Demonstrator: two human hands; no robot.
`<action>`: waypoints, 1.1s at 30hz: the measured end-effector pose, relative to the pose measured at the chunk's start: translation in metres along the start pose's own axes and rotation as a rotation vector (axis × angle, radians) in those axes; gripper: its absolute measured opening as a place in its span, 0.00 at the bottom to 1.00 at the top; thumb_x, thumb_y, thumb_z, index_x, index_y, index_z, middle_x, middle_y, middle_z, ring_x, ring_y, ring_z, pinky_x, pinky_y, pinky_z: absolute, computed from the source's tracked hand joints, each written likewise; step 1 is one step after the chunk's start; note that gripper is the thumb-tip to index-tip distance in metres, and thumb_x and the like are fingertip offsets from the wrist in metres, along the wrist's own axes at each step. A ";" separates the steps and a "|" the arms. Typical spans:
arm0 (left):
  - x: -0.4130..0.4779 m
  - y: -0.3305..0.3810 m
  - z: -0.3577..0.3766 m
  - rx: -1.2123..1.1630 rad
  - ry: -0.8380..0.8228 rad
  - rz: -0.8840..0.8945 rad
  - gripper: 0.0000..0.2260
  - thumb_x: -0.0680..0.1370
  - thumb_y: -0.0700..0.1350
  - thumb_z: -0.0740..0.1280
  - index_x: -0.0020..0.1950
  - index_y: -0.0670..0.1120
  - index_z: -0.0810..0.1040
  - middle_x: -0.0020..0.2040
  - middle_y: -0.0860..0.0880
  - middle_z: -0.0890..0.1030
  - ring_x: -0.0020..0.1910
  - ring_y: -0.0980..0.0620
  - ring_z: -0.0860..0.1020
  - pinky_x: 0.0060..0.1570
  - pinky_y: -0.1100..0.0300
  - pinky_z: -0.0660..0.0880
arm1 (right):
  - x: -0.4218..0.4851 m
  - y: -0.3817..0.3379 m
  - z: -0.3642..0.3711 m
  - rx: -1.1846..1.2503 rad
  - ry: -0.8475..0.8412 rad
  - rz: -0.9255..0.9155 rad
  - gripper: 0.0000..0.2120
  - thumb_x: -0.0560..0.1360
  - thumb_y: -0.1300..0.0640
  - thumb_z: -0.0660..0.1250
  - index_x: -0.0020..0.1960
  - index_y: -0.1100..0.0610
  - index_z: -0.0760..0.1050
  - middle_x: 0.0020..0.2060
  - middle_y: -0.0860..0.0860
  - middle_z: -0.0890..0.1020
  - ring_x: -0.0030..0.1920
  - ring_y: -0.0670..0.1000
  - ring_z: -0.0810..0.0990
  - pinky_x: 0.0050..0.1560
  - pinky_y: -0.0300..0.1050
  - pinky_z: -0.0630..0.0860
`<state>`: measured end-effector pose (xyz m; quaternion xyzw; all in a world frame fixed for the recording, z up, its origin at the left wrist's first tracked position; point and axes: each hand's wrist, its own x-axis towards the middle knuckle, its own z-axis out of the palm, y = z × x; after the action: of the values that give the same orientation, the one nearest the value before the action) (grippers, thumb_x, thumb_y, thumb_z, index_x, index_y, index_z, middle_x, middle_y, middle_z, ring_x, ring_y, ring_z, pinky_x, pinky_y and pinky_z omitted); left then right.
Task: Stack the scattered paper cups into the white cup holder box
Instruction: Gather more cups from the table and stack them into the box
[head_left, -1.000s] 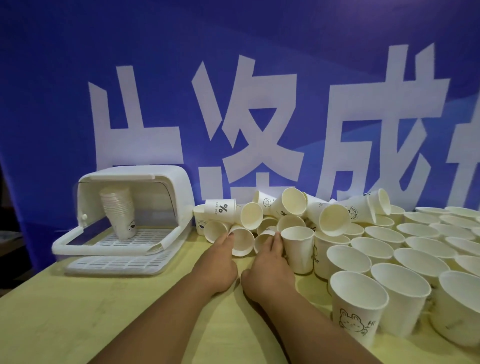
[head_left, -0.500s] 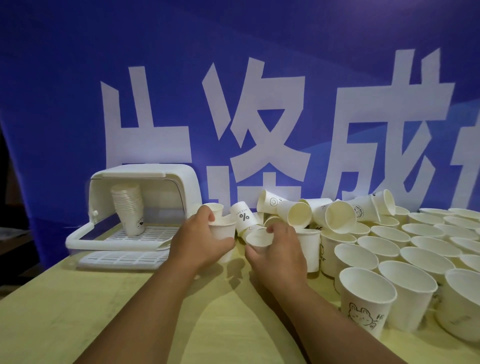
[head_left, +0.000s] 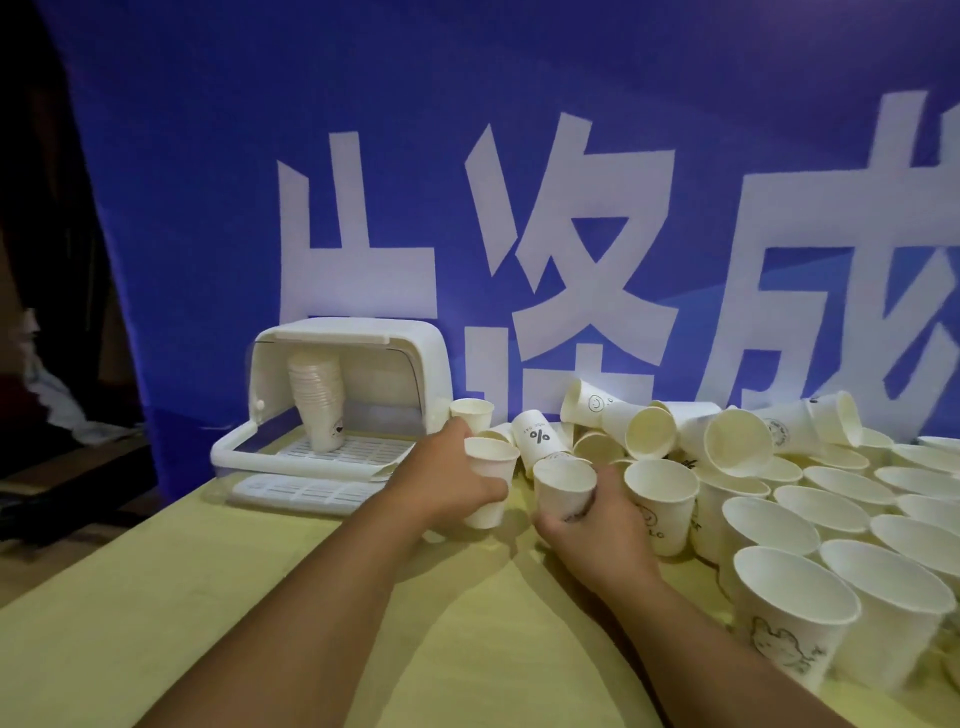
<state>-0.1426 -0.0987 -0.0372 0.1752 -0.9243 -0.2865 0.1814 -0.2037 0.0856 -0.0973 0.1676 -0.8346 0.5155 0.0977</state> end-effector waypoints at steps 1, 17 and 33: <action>-0.001 -0.001 -0.007 -0.035 0.033 0.012 0.28 0.66 0.59 0.76 0.62 0.57 0.70 0.55 0.55 0.78 0.51 0.52 0.79 0.48 0.52 0.79 | 0.001 0.000 0.001 0.006 0.004 -0.009 0.29 0.64 0.46 0.76 0.61 0.40 0.68 0.49 0.40 0.79 0.50 0.47 0.80 0.48 0.51 0.79; 0.017 -0.095 -0.064 -0.211 0.389 -0.091 0.32 0.72 0.57 0.76 0.74 0.59 0.68 0.64 0.53 0.78 0.60 0.46 0.78 0.59 0.42 0.79 | 0.001 -0.014 0.020 0.042 -0.103 -0.152 0.43 0.67 0.48 0.81 0.74 0.35 0.59 0.58 0.40 0.75 0.55 0.46 0.78 0.55 0.50 0.80; 0.018 -0.123 -0.067 0.135 0.315 -0.092 0.15 0.76 0.59 0.65 0.58 0.56 0.82 0.53 0.54 0.80 0.55 0.51 0.69 0.60 0.51 0.62 | 0.054 -0.120 0.106 0.391 -0.142 -0.233 0.32 0.68 0.49 0.81 0.66 0.43 0.69 0.54 0.40 0.78 0.52 0.45 0.80 0.51 0.46 0.82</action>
<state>-0.1024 -0.2332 -0.0543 0.2719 -0.8926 -0.2008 0.2984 -0.2069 -0.0680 -0.0273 0.3141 -0.6988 0.6395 0.0634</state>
